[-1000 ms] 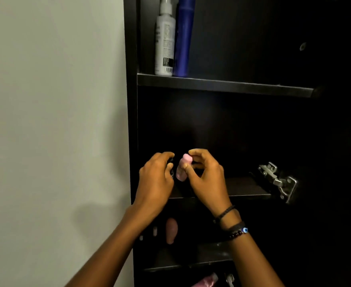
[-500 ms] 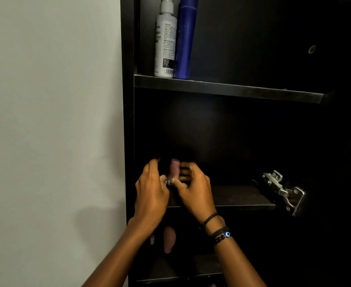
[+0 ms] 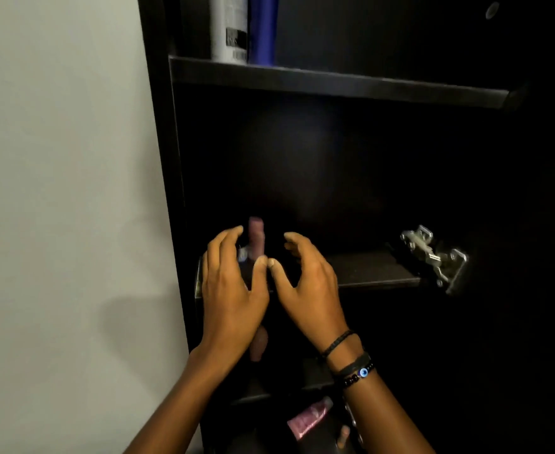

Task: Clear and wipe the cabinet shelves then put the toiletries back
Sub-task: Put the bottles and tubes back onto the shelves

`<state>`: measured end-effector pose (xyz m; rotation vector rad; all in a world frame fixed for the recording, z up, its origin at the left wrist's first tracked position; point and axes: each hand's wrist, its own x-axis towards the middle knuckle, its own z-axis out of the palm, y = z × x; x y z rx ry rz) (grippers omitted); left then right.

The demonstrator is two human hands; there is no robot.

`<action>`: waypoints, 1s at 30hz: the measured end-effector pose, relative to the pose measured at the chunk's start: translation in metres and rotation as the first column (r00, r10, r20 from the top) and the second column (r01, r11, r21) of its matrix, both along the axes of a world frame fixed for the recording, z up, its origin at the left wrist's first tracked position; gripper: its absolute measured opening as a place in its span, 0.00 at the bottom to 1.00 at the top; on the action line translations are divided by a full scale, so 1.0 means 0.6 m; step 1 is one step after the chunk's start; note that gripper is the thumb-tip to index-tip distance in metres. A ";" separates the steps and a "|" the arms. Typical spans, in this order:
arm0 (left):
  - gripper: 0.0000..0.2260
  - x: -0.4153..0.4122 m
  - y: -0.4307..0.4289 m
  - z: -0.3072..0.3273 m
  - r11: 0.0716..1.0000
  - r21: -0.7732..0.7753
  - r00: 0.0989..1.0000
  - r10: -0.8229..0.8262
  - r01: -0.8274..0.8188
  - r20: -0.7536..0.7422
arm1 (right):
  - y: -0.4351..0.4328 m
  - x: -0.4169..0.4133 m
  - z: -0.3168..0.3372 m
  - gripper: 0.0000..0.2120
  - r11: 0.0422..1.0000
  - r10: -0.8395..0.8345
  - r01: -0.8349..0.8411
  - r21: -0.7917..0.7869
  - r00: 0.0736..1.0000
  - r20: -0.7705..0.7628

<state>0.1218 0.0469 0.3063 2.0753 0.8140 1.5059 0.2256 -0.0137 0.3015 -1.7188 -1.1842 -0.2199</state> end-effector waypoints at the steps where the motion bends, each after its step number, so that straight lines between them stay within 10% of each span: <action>1: 0.22 0.000 -0.013 -0.008 0.999 0.024 1.000 -0.028 0.028 0.013 | -0.015 -0.003 -0.010 0.21 0.999 -0.034 0.034 0.000 0.998 0.049; 9: 0.20 0.006 -0.122 -0.171 0.909 0.213 0.922 -0.306 0.357 -0.238 | -0.146 -0.022 -0.155 0.29 0.969 -0.170 0.188 -0.158 0.978 0.120; 24: 0.29 0.067 -0.174 -0.543 0.742 -0.550 0.336 -0.667 0.384 -0.665 | -0.357 0.006 -0.492 0.31 0.659 -0.616 0.205 -0.724 0.700 -0.362; 30: 0.21 0.180 -0.167 -0.611 0.744 -0.492 0.379 -0.659 0.452 -0.649 | -0.333 0.049 -0.545 0.24 0.598 -0.521 0.146 -0.788 0.818 -0.245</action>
